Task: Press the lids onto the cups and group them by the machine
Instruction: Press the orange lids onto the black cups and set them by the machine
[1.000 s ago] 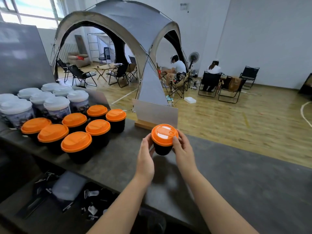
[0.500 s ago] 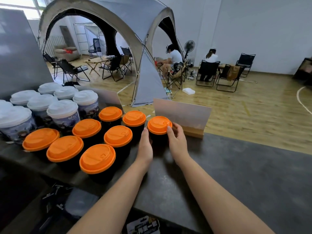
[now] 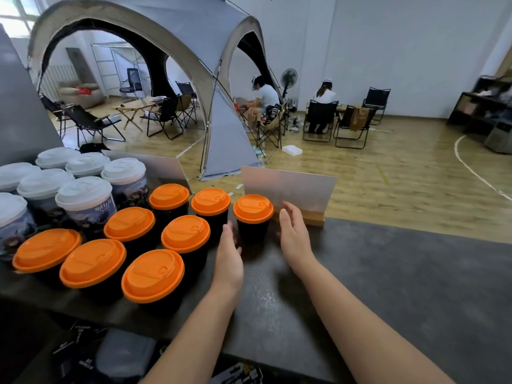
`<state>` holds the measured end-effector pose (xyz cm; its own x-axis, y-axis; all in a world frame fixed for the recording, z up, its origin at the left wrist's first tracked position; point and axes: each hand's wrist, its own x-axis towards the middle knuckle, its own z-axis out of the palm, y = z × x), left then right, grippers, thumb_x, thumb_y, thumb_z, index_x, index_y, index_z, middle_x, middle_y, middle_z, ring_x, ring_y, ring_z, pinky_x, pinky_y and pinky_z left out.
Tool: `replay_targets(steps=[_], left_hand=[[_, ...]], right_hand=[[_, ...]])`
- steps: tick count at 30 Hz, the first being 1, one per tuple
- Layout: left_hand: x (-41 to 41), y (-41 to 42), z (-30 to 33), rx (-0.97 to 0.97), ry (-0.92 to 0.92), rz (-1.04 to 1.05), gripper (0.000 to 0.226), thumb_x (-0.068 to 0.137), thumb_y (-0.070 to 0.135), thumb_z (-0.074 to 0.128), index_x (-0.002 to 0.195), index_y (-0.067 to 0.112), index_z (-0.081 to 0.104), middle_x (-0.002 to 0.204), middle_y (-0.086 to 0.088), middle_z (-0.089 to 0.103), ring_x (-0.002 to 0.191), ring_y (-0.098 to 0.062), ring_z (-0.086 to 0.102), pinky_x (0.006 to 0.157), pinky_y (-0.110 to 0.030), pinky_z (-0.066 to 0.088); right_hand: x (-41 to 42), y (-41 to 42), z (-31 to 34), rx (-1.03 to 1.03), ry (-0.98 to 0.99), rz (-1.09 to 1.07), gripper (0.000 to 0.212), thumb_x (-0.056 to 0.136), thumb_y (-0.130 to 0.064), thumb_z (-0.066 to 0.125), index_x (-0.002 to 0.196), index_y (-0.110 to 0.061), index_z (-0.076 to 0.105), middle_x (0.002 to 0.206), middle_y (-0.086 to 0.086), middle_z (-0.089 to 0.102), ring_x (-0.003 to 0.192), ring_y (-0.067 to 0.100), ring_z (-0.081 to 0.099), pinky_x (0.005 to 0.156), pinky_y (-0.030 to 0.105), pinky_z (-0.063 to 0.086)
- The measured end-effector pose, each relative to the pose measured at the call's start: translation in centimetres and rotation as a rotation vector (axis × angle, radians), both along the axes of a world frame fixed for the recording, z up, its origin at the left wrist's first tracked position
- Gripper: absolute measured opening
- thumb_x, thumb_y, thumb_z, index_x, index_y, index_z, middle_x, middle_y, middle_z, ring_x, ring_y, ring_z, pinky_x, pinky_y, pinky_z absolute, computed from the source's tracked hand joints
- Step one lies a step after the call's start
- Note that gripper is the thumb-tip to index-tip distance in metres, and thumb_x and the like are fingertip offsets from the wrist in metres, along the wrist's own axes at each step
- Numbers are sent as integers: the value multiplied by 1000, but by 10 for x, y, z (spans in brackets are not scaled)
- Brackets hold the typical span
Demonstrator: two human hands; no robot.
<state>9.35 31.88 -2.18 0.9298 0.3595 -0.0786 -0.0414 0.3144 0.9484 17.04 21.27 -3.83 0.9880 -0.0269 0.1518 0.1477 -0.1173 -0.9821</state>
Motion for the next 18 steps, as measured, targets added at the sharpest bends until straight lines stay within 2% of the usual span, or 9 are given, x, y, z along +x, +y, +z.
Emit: replay_targets(steps=[2,4,8,12,16,18], left_hand=[[-13,1,0,80,15,47,52,107,44,20,150,21,37,154,2,40,142,-13,37,115,-30,28],[-22,-2,1,133,-4,55,51,107,43,20,148,21,42,150,2,46,137,-11,42,115,-31,31],[-22,-23,13,218,-55,-32,49,108,37,20,141,21,51,143,6,53,132,-7,46,114,-29,32],[-9,-71,16,245,-65,-168,46,109,30,21,132,19,59,137,3,58,128,-10,50,114,-30,34],[-6,-133,18,208,-84,-271,41,108,31,25,120,22,63,120,8,65,115,-7,59,93,-18,43],[-9,-165,19,216,-89,-322,40,108,31,27,116,24,65,116,7,67,111,-7,60,92,-23,44]], right_hand=[[-4,-18,0,11,-9,-3,32,98,-42,41,127,-32,51,124,0,61,116,16,57,104,46,46],[-12,-37,6,51,-29,-3,22,104,-31,38,119,-33,53,113,1,64,105,17,61,97,39,49],[-30,-74,15,129,-62,-40,31,107,-20,27,112,-30,56,106,5,66,96,18,61,83,32,49],[-54,-105,22,167,-73,-116,33,107,-21,26,119,-20,56,109,9,68,95,17,63,82,32,50],[-81,-151,25,156,-61,-191,27,106,-22,34,117,-17,58,108,10,68,94,18,63,82,33,50],[-97,-185,27,113,-66,-218,23,104,-20,40,114,-19,60,107,10,69,92,17,64,82,32,50]])
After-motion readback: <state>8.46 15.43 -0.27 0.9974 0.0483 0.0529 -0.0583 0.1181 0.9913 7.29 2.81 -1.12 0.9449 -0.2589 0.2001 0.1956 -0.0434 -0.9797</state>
